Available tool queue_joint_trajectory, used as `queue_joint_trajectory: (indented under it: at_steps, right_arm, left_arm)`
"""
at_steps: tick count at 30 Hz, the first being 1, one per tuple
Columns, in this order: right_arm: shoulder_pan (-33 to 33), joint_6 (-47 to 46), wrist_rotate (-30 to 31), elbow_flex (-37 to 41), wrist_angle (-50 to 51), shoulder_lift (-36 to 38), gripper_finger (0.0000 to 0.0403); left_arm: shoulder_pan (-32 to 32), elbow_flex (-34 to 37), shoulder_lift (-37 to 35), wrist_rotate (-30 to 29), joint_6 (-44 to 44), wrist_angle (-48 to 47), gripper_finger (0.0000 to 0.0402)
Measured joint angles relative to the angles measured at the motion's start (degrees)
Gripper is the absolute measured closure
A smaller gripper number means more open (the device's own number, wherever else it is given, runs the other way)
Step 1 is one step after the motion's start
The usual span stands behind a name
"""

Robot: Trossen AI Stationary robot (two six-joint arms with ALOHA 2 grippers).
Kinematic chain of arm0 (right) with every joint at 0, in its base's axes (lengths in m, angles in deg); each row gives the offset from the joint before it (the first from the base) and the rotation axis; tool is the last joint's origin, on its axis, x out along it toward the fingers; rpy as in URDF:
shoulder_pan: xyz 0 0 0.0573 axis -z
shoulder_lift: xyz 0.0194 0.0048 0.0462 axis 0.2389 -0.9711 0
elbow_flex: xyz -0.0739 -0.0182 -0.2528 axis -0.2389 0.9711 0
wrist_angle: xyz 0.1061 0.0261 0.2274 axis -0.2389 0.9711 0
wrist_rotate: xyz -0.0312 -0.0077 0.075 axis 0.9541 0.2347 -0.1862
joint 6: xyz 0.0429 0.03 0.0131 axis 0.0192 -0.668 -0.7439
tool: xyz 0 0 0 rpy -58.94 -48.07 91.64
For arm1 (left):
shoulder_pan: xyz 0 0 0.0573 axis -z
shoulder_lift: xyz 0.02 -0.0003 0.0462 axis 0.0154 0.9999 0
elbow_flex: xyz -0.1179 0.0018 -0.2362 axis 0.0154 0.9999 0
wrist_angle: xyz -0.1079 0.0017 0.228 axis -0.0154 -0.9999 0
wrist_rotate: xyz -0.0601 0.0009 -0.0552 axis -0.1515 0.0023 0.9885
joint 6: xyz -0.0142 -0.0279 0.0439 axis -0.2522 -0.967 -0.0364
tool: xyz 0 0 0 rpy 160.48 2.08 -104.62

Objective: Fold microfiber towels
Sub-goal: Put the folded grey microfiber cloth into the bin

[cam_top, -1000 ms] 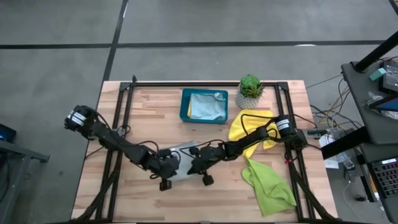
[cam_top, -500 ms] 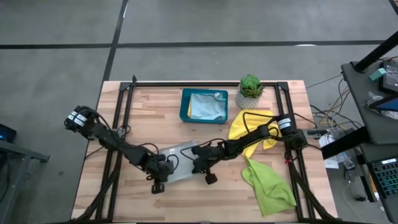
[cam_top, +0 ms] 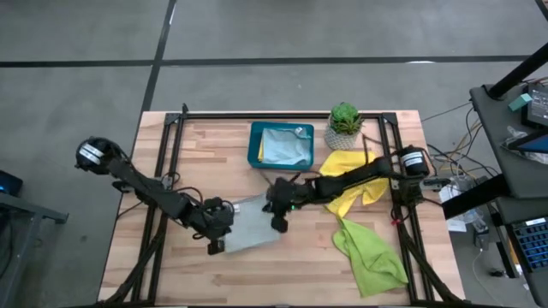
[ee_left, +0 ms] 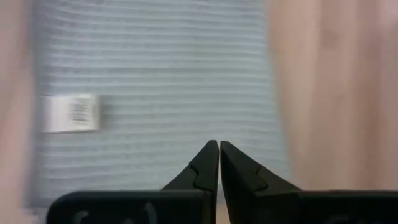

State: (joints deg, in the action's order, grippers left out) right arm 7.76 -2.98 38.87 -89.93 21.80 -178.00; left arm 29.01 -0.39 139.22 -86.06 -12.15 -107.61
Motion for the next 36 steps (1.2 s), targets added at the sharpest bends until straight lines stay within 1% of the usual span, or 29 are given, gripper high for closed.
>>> queue_joint_trajectory:
  at_steps: [2,5,9,13,16,22,26,30,33,36]
  right_arm:
    - [1.24,-6.22,-0.08,0.05,3.94,0.95,0.0364]
    - [2.67,-15.79,-2.94,0.14,9.26,1.69,0.0329]
    - [3.11,-22.34,-4.38,0.15,12.23,0.55,0.0273]
    - [3.07,-25.39,-6.01,0.20,9.74,-1.81,0.0220]
    - [3.05,-26.22,-6.09,0.20,7.43,-3.46,0.0189]
    - [3.05,-28.04,-8.29,-0.45,0.32,-7.49,0.0148]
    - [3.05,-28.12,-11.79,-2.18,-5.90,-11.14,0.0136]
    - [2.99,-26.95,-12.54,-4.37,-7.91,-13.23,0.0139]
    - [2.94,-24.46,-12.25,-5.24,-7.70,-13.48,0.0165]
    - [3.08,-23.96,-11.78,-5.77,-8.22,-13.51,0.0208]
  left_arm:
    - [0.01,2.02,0.09,-2.33,-0.98,1.32,0.0400]
    - [0.07,5.36,1.12,-2.67,-4.37,2.38,0.0400]
    - [0.07,7.75,2.54,-2.79,-7.35,4.33,0.0400]
    - [0.17,8.27,3.37,-2.96,-7.31,4.87,0.0400]
    - [0.17,8.63,3.37,-2.91,-7.13,4.88,0.0400]
    - [0.15,8.93,2.96,-2.83,-6.86,5.42,0.0400]
    - [0.11,8.93,2.97,-2.74,-6.85,5.49,0.0400]
    - [0.13,9.08,3.01,-2.74,-6.78,5.86,0.0400]
    - [0.13,9.09,3.01,-2.75,-6.62,5.96,0.0400]
    - [0.13,9.11,3.02,-2.81,-5.58,6.10,0.0400]
